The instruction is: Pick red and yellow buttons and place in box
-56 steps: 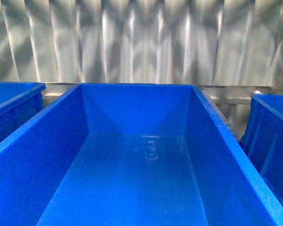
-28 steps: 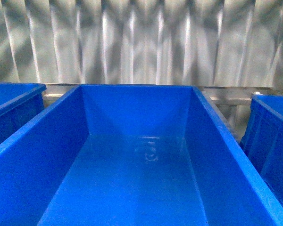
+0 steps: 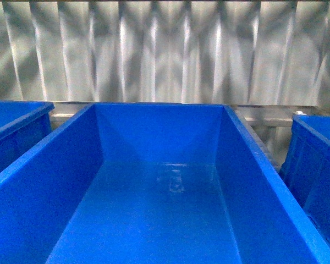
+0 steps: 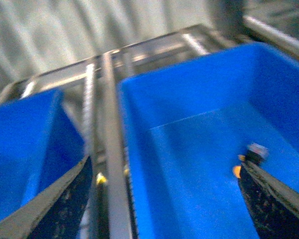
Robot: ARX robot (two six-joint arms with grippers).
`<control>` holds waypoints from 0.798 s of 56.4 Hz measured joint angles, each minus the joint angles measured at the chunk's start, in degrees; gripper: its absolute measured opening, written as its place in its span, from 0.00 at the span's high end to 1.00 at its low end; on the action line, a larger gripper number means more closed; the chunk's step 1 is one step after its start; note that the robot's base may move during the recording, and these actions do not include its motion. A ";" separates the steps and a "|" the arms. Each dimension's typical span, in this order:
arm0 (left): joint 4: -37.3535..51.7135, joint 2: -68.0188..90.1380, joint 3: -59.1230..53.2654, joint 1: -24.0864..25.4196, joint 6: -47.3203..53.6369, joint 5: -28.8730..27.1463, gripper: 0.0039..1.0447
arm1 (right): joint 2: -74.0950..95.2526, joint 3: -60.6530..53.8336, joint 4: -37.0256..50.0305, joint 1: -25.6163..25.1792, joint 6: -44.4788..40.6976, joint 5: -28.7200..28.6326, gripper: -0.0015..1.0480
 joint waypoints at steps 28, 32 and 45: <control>0.00 0.00 0.00 0.00 0.00 -0.02 0.07 | -12.76 -18.56 5.11 11.08 -11.21 -1.55 0.96; 0.00 0.00 0.00 0.00 0.02 -0.02 0.07 | -13.84 -19.82 5.18 11.10 -11.21 -1.40 0.96; 0.00 0.00 -0.02 0.00 0.02 -0.02 0.07 | -17.46 -22.93 5.14 11.21 -11.21 -1.40 0.97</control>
